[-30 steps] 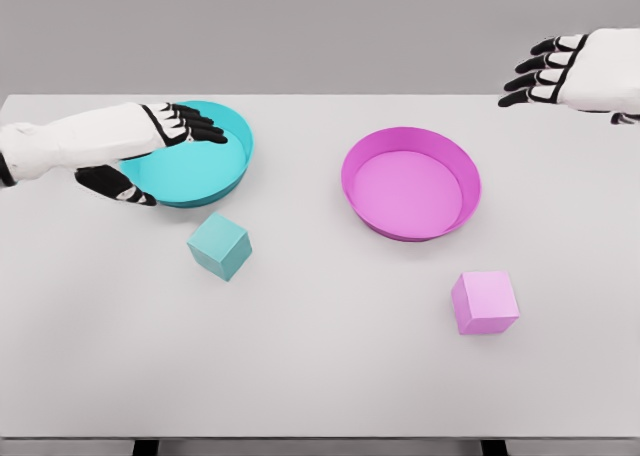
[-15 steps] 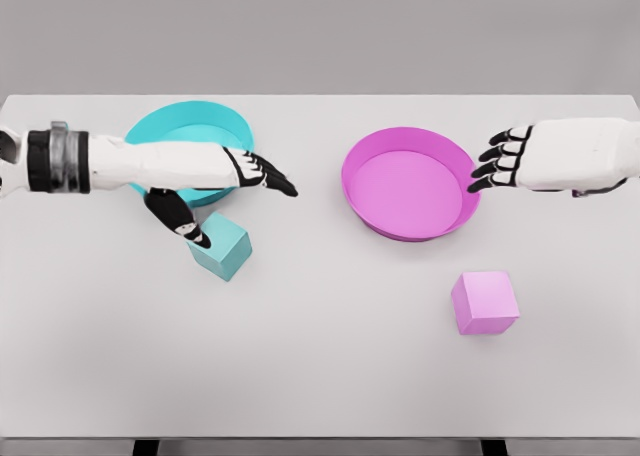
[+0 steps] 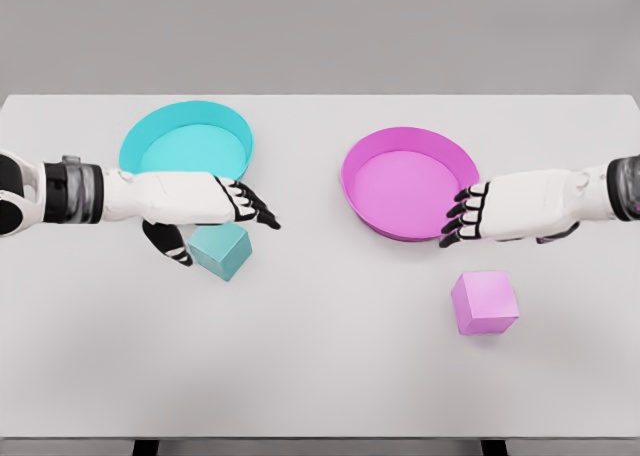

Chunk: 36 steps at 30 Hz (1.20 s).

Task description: Place the blocks in the corresponding plates according to their colors

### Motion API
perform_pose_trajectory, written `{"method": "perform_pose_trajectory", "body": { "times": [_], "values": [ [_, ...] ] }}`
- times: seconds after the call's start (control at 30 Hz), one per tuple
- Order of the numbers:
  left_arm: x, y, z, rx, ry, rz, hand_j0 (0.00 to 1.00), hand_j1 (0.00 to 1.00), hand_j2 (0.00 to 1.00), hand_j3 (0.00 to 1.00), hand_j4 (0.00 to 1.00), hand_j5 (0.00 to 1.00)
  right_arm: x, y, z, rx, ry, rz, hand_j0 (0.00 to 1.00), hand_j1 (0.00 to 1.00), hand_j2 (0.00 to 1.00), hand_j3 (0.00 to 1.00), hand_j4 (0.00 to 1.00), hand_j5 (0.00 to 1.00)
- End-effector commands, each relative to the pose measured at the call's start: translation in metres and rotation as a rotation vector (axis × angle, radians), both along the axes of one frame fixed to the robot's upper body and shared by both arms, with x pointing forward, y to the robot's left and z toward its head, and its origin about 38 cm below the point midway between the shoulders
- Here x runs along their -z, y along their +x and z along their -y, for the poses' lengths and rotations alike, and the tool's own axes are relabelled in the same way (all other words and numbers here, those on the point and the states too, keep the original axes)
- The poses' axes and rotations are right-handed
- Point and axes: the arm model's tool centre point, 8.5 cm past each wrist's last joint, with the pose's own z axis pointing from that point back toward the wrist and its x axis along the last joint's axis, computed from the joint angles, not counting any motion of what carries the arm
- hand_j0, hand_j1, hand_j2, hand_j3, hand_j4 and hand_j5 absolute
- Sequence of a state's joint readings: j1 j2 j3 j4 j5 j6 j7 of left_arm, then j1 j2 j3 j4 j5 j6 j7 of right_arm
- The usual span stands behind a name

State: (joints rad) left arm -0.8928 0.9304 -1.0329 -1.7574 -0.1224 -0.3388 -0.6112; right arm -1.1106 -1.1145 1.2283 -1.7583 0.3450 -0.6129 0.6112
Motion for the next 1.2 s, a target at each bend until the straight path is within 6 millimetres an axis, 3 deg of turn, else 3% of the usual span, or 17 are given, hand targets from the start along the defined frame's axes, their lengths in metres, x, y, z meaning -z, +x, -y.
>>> {"method": "perform_pose_trajectory", "body": {
  "times": [0.0,0.17,1.17],
  "values": [
    [0.003,0.001,-0.001,0.002,0.044,0.039,1.00,1.00,1.00,1.00,1.00,1.00,0.007,-0.003,-0.001,-0.004,-0.005,-0.023,1.00,1.00,1.00,1.00,1.00,1.00],
    [0.020,-0.003,-0.004,-0.001,0.093,0.047,1.00,1.00,1.00,1.00,1.00,1.00,0.018,-0.006,-0.004,-0.014,-0.015,-0.052,1.00,1.00,1.00,1.00,1.00,1.00],
    [0.044,0.011,0.002,-0.038,0.086,0.022,1.00,1.00,1.00,1.00,1.00,1.00,0.047,-0.018,-0.004,-0.034,-0.059,-0.135,1.00,1.00,1.00,1.00,1.00,1.00]
  ]
}}
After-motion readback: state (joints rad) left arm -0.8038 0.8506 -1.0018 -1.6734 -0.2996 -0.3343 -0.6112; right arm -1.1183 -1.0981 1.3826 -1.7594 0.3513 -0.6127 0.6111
